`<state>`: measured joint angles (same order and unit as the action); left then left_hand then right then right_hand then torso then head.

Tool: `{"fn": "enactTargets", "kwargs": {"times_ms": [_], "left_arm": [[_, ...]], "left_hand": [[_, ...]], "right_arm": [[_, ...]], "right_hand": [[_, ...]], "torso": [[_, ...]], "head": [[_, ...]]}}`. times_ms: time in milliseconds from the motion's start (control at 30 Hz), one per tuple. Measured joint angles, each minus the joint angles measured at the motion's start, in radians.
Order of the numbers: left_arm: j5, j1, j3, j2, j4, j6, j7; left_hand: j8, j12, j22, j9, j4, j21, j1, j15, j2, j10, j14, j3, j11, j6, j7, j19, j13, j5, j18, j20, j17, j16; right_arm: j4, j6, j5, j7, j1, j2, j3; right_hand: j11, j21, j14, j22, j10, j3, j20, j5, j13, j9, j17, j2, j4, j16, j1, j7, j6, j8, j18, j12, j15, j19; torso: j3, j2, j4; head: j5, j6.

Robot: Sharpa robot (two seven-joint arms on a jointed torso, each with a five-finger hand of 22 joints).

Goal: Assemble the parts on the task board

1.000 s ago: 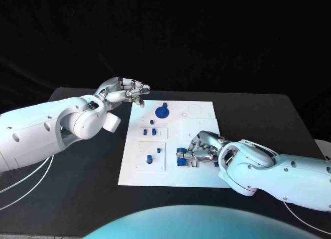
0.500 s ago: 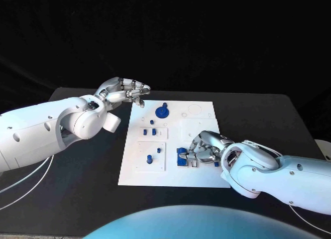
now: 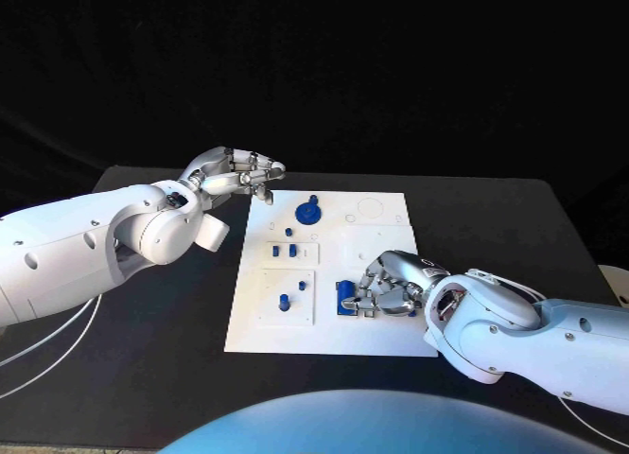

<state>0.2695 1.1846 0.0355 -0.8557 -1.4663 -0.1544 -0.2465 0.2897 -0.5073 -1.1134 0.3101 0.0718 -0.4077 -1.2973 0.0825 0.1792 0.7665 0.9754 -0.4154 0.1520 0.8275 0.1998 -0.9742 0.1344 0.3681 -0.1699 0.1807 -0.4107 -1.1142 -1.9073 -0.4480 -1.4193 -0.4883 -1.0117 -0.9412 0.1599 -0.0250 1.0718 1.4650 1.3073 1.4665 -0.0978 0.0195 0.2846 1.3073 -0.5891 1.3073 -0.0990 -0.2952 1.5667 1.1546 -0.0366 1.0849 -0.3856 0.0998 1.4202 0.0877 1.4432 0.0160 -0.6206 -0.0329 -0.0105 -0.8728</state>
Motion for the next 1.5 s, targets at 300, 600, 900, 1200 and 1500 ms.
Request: {"fn": "enactTargets", "kwargs": {"times_ms": [300,600,900,1200,1500], "left_arm": [[0.001,0.000,0.000,0.000,0.001,0.000,0.001],[0.001,0.000,0.001,0.000,0.001,0.001,0.002],[0.001,0.000,0.001,-0.001,0.000,0.001,0.003],[0.001,0.000,0.001,-0.001,0.001,0.002,0.003],[0.001,0.000,0.001,-0.001,0.002,0.001,0.003]], "left_hand": [[0.000,0.000,0.000,0.000,0.000,0.000,0.000,0.000,0.000,0.000,0.000,0.000,0.000,0.000,0.000,0.000,0.000,0.000,0.000,0.000,0.000,-0.004],[0.000,0.000,0.000,0.000,0.000,0.000,0.000,0.000,0.000,0.000,0.000,0.000,0.000,0.000,0.000,0.000,0.000,0.000,0.000,0.000,0.000,-0.004],[0.000,0.000,0.000,0.000,0.000,0.000,0.000,0.000,0.000,0.000,0.000,0.000,0.000,0.000,0.000,0.000,0.000,0.000,0.000,0.000,0.000,-0.004],[0.000,0.000,0.001,0.000,0.003,0.003,0.000,0.000,0.000,0.000,0.000,0.003,0.000,0.000,0.000,0.000,-0.001,0.000,0.000,0.000,0.001,-0.004],[0.000,0.000,0.001,0.000,0.003,0.003,0.000,0.000,0.000,0.000,0.000,0.003,0.000,0.000,0.000,0.000,-0.001,0.000,0.000,0.000,0.001,-0.004]], "right_arm": [[0.013,0.011,-0.010,0.003,0.000,0.004,0.000],[0.031,0.017,-0.032,-0.006,-0.001,0.013,-0.001],[0.038,0.023,-0.041,-0.010,0.000,0.012,0.000],[0.033,0.026,-0.039,-0.003,0.000,0.010,0.000],[0.010,-0.004,-0.032,0.004,0.000,-0.034,0.000]], "right_hand": [[-0.004,0.006,0.000,0.000,-0.004,0.000,0.000,0.000,0.000,-0.001,0.000,0.012,0.000,0.000,0.031,0.000,0.000,0.004,0.000,0.000,0.000,0.000],[-0.007,0.010,0.000,0.001,0.000,0.003,0.000,0.003,0.001,-0.001,0.001,0.023,0.003,0.000,0.068,0.003,0.003,0.009,0.000,0.004,0.000,0.000],[-0.007,0.010,0.000,0.001,0.000,-0.011,0.000,0.016,0.001,-0.001,0.001,0.007,0.003,0.000,0.100,0.003,0.003,0.013,0.000,0.008,0.000,0.000],[-0.007,0.002,0.000,0.001,0.000,-0.039,0.000,0.003,0.001,0.001,0.001,-0.022,0.000,0.000,0.073,-0.001,0.007,0.018,0.000,-0.004,0.000,0.000],[-0.007,-0.001,0.000,0.000,0.000,-0.044,0.000,-0.003,0.000,0.000,0.001,-0.011,0.001,0.000,0.084,-0.001,0.007,0.022,0.000,-0.009,0.000,0.000]], "torso": [[0.0013,0.000,-0.0012],[0.0016,0.000,-0.0015],[0.0015,0.000,0.0000],[0.0010,0.000,0.0000],[0.0008,0.000,0.0000]], "head": [[0.000,0.000],[0.000,0.000],[0.001,0.000],[0.000,0.000],[0.000,0.000]]}}
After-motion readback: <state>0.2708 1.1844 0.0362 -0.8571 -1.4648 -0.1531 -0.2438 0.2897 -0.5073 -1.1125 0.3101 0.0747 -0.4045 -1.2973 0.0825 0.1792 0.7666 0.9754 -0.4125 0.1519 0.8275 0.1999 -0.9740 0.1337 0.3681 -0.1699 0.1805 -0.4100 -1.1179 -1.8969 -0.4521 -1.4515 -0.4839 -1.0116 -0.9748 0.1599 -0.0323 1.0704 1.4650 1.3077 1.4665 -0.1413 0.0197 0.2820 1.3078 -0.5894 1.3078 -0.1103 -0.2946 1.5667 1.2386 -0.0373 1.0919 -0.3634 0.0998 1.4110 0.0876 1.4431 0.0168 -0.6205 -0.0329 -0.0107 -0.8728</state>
